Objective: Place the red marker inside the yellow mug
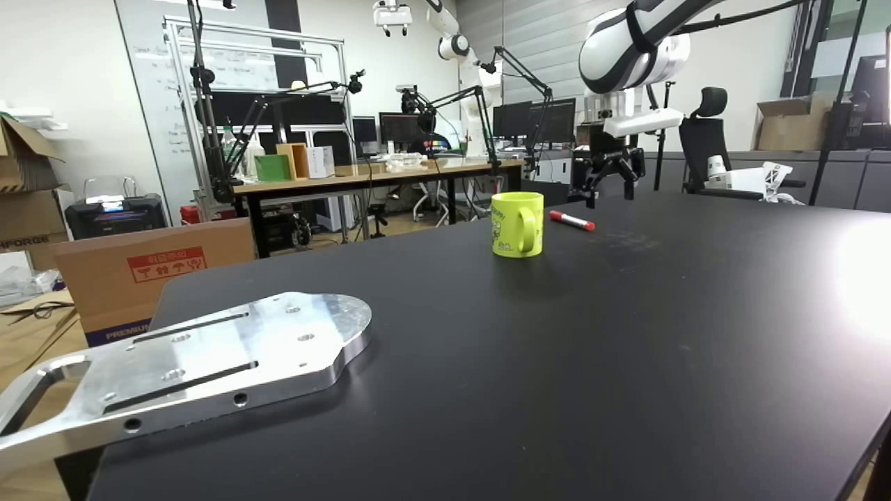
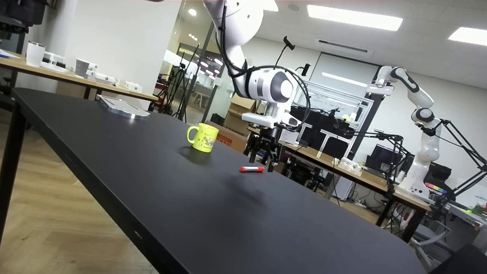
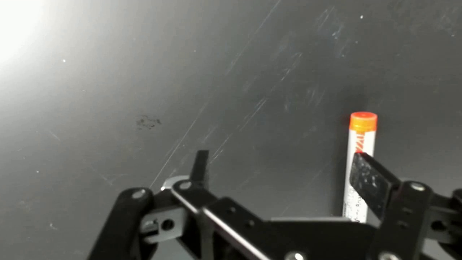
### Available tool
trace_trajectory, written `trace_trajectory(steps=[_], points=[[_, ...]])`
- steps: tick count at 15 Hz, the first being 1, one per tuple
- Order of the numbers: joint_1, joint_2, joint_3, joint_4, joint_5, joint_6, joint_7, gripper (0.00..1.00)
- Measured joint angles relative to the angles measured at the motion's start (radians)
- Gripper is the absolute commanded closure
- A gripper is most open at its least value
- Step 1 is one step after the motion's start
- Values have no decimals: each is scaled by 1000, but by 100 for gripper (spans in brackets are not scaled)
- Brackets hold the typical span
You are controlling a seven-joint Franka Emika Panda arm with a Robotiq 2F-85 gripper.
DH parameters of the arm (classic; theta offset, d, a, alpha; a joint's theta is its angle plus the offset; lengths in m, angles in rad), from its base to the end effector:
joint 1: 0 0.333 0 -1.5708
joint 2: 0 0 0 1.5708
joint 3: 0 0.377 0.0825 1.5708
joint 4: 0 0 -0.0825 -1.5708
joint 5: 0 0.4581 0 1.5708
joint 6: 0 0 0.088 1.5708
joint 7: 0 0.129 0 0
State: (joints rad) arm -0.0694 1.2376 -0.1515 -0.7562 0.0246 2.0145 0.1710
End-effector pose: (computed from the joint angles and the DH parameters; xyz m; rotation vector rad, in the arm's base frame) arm 0.9166 -0.1354 0.1434 2.9876 -0.4498 0.0425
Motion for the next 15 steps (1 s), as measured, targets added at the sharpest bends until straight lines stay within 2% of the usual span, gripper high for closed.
trace_trajectory(steps=[4, 5, 6, 10, 15], points=[[-7, 27, 35, 0, 29, 58, -17, 0], [-5, 31, 43, 0, 34, 67, -19, 25], [-2, 35, 50, 0, 35, 78, -19, 26], [8, 47, 51, 0, 34, 95, 0, 55], [22, 51, 29, 8, 38, 74, 226, 88]])
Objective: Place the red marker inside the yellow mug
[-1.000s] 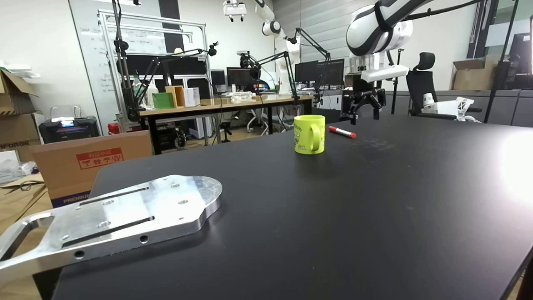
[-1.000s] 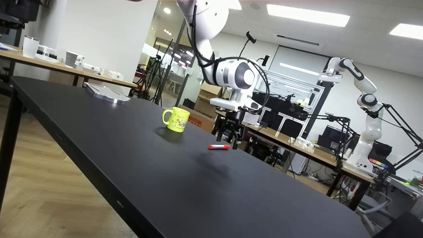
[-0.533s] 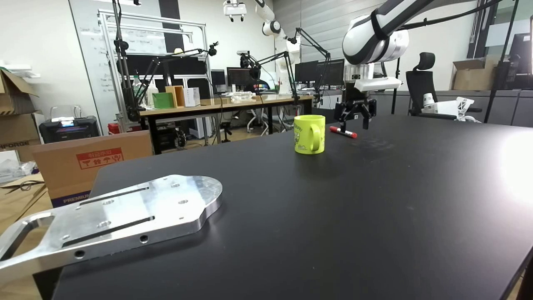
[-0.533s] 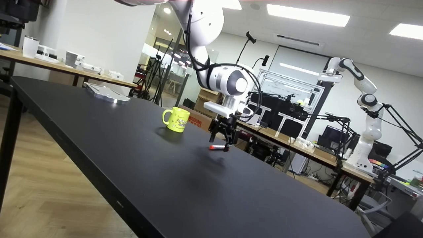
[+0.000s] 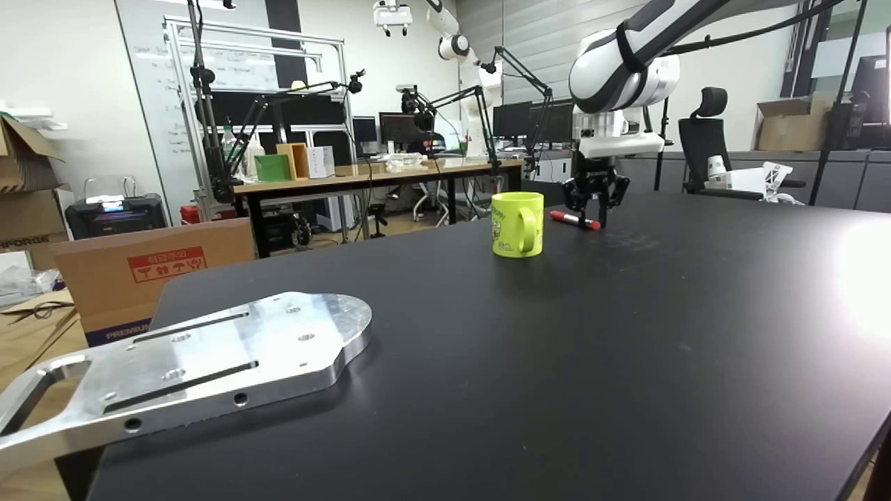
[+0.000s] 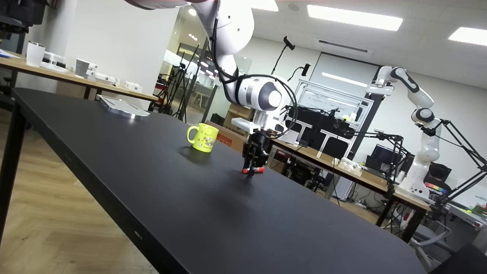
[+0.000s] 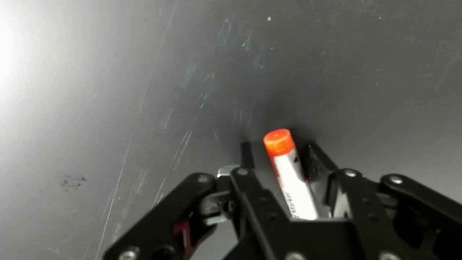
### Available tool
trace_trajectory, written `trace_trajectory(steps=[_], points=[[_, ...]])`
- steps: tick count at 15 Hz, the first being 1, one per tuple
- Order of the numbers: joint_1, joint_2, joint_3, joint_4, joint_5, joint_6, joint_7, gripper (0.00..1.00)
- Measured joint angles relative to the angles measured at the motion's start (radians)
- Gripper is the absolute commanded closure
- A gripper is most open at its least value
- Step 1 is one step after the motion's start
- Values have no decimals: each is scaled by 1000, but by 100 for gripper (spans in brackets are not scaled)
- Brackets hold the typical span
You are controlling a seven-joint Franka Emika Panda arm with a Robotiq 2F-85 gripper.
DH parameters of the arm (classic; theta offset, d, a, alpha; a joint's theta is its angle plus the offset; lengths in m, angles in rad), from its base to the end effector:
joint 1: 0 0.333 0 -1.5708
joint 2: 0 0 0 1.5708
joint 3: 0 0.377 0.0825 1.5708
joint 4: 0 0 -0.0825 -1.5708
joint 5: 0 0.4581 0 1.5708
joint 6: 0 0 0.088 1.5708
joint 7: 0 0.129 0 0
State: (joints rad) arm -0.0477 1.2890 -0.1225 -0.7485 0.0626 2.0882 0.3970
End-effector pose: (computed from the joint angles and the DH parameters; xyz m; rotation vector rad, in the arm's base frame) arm 0.9213 -0.0984 0.1048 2.9889 -0.7717 0.0980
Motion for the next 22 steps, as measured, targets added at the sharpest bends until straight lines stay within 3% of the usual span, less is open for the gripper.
trace_trajectory(steps=[2, 9, 22], points=[[11, 0, -6, 2, 0, -4, 86, 99], [25, -10, 10, 40, 43, -92, 208, 95], [-7, -153, 147, 165, 325, -364, 387, 95]])
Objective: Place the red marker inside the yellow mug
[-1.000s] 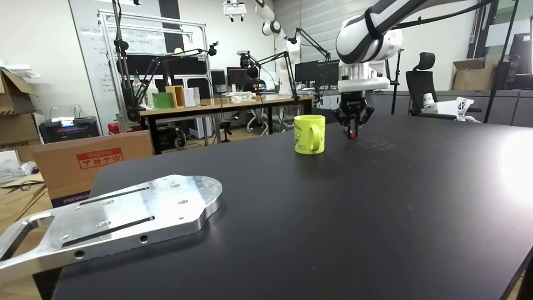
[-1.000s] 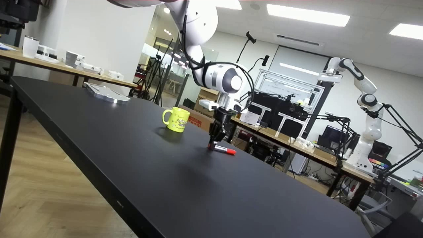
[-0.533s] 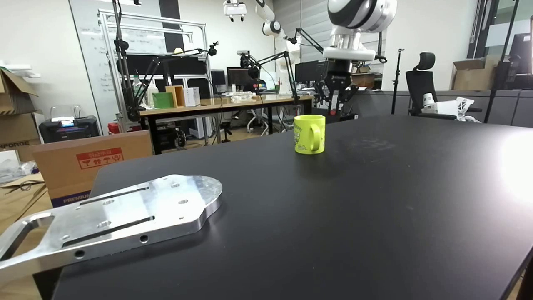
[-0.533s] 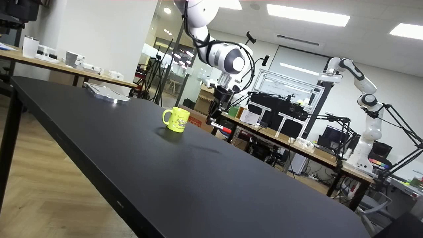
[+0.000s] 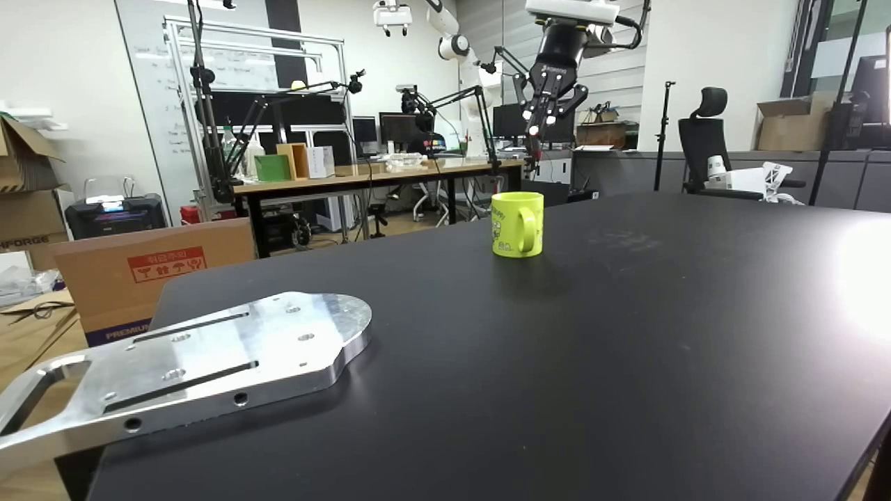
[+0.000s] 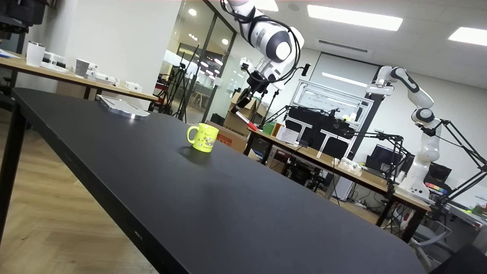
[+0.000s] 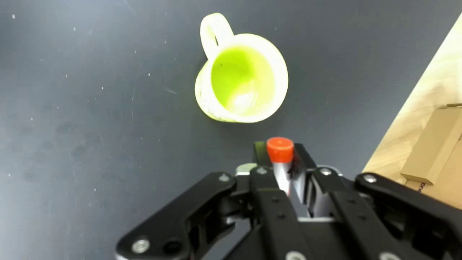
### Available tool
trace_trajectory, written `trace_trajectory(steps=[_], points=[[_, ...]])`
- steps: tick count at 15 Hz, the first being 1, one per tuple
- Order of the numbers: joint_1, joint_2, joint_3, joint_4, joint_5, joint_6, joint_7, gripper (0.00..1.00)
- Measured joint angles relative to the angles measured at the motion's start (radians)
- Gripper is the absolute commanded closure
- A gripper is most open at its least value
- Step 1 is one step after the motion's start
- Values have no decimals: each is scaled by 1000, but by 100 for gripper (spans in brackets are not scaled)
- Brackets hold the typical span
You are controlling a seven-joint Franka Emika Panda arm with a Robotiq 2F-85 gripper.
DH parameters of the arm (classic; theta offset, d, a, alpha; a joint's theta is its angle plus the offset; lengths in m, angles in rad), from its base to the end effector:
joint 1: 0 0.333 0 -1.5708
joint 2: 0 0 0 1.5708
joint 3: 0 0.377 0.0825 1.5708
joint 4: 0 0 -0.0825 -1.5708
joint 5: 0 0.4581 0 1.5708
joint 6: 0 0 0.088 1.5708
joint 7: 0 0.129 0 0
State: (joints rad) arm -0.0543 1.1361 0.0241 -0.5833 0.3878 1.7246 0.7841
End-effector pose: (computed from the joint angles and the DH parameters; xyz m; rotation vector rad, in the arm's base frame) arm 0.9329 0.0024 0.3116 -2.4884 1.1830 0.1986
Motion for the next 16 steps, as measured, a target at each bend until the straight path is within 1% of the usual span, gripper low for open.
trace_trajectory(steps=[4, 7, 12, 16], points=[[-22, 4, 52, 3, 101, -106, 63, 95], [-28, 15, 98, 3, 185, -156, 108, 95], [-28, 19, 162, 4, 287, -175, 150, 95], [-28, 19, 180, 5, 326, -175, 159, 95]])
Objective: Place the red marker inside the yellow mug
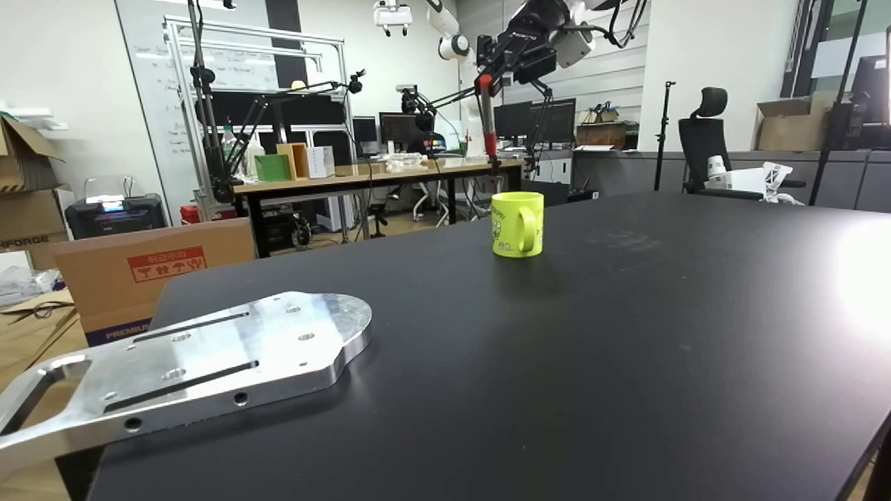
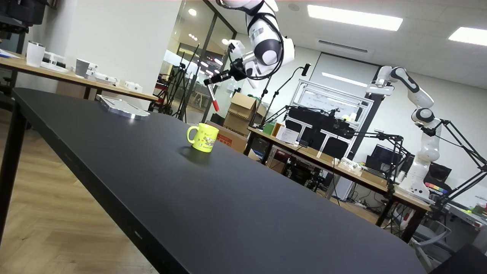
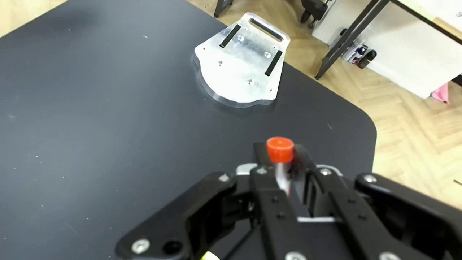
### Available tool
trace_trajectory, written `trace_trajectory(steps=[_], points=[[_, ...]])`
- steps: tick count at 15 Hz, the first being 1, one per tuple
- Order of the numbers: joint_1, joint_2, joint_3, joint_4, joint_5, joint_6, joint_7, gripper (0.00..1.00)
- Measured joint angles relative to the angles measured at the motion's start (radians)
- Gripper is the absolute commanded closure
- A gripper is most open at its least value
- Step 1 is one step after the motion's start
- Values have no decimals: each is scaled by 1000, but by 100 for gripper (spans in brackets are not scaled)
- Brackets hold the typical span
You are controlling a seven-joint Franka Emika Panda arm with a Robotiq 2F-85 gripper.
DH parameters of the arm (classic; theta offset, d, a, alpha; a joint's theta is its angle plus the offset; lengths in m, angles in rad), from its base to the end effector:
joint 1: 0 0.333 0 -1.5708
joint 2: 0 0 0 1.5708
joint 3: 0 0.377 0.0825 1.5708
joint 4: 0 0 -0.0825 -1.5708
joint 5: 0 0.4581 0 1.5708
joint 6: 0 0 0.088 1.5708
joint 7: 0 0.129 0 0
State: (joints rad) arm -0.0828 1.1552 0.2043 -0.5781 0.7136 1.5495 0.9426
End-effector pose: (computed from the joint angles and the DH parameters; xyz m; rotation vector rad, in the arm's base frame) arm 0.9119 0.0885 0.3290 -2.0535 1.0907 0.7055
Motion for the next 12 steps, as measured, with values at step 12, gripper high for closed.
trace_trajectory(steps=[12], points=[[-61, 74, 1, -2, 57, -58, 70, 95]])
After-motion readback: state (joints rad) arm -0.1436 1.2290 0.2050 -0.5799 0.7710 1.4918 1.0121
